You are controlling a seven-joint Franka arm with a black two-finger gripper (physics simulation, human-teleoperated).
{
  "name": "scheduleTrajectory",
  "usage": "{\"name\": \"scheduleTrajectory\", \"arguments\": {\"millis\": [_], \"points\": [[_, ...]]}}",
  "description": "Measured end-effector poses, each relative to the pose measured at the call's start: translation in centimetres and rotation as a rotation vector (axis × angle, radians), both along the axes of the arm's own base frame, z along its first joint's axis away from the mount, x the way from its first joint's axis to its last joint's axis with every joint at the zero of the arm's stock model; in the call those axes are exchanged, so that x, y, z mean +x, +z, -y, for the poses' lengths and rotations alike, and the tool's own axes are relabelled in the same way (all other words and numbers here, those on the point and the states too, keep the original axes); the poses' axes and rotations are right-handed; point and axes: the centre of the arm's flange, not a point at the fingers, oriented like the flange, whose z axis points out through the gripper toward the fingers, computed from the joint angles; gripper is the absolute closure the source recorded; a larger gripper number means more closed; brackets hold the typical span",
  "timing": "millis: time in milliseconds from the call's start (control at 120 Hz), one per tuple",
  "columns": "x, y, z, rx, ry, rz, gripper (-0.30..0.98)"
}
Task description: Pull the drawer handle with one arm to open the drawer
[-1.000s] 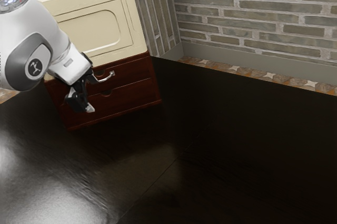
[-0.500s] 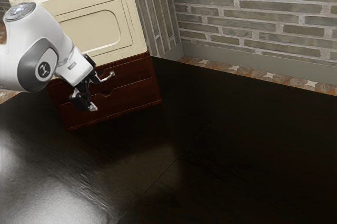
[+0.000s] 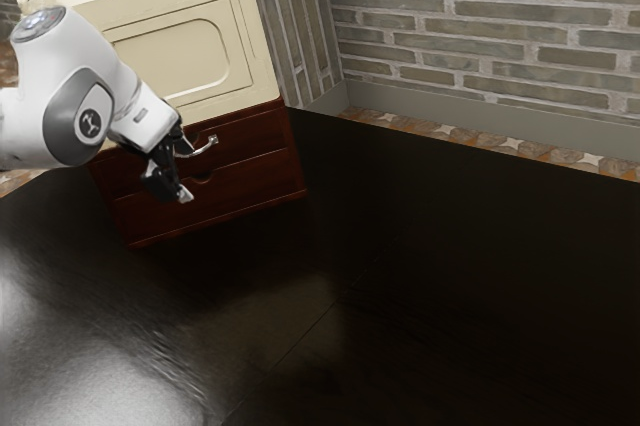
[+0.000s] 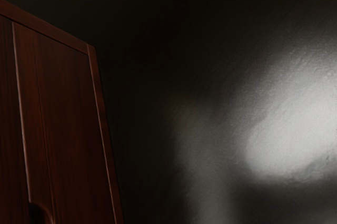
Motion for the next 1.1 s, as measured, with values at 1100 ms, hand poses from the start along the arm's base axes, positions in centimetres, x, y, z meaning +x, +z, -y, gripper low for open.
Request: {"name": "scheduleTrajectory", "arguments": {"millis": [1100], "points": [[5.0,-2.0,-4.5,0.000,0.076,-0.005,0.00]]}}
